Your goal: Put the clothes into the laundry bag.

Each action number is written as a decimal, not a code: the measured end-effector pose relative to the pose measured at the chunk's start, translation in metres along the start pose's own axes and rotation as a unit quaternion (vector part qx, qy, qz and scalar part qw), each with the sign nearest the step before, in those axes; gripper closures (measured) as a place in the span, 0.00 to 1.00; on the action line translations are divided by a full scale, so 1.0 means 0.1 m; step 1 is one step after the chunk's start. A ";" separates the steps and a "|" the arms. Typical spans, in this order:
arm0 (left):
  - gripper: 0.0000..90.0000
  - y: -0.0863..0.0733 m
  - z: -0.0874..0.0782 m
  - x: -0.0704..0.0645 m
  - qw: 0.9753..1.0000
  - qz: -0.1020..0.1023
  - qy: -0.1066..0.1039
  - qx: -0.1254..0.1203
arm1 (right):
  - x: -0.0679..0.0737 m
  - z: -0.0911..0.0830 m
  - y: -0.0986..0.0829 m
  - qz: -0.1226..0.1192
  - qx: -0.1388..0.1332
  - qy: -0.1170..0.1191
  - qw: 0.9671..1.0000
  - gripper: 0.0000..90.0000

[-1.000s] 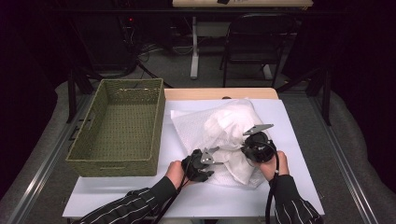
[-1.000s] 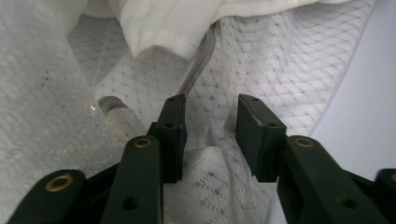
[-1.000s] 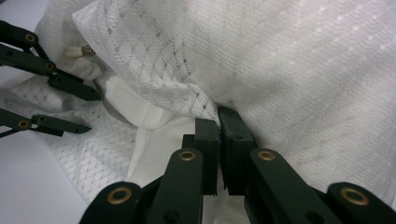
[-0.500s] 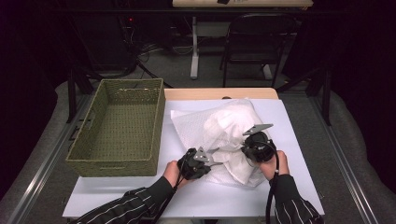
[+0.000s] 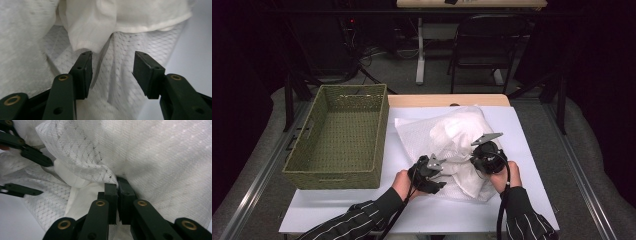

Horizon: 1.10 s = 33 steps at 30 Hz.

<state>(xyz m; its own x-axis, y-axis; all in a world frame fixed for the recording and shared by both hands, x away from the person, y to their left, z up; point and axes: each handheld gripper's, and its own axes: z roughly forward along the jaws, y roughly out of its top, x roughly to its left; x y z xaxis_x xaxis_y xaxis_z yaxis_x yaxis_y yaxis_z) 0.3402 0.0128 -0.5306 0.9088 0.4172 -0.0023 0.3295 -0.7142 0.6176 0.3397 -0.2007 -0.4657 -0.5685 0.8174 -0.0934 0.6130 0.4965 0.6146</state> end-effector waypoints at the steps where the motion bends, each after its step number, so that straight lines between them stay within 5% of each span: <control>1: 0.55 0.00 0.00 0.00 1.000 0.000 0.000 0.000 | 0.01 0.00 0.00 0.000 0.001 -0.001 1.000 0.97; 4: 0.61 -0.03 0.11 0.01 1.000 0.005 -0.010 0.016 | 0.01 0.00 0.00 0.001 0.000 -0.001 1.000 0.97; 11: 0.95 -0.10 0.12 0.00 0.999 0.015 -0.042 0.010 | 0.00 0.00 -0.02 0.005 0.001 0.002 1.000 0.97; 16: 0.96 -0.17 0.02 -0.02 0.997 0.014 -0.080 0.017 | 0.01 -0.04 -0.04 0.003 0.002 0.003 1.000 0.97; 17: 0.96 -0.20 -0.03 -0.07 0.994 0.027 -0.099 0.030 | 0.01 -0.05 -0.04 0.002 -0.001 0.002 1.000 0.97; 20: 0.94 -0.19 -0.07 -0.12 0.994 0.042 -0.095 0.032 | 0.00 -0.05 -0.04 0.003 0.000 0.003 1.000 0.97; 26: 0.61 0.00 0.05 -0.15 0.997 0.036 -0.072 0.016 | 0.00 -0.02 -0.03 0.003 0.002 0.002 1.000 0.97; 29: 0.67 0.04 0.16 -0.18 0.997 0.030 -0.067 0.011 | 0.00 -0.01 -0.04 0.002 0.003 0.002 1.000 0.97; 33: 0.84 0.00 0.21 -0.19 0.995 0.014 -0.098 0.010 | -0.01 -0.03 -0.04 0.002 0.002 0.003 1.000 0.97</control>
<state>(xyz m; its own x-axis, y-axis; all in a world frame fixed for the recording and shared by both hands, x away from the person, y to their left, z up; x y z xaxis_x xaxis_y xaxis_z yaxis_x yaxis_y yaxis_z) 0.3285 -0.0070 -0.5473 0.9497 0.2803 -0.1398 0.3062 -0.7364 0.6033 0.3362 -0.2047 -0.4663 -0.5692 0.8176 -0.0871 0.6176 0.4951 0.6111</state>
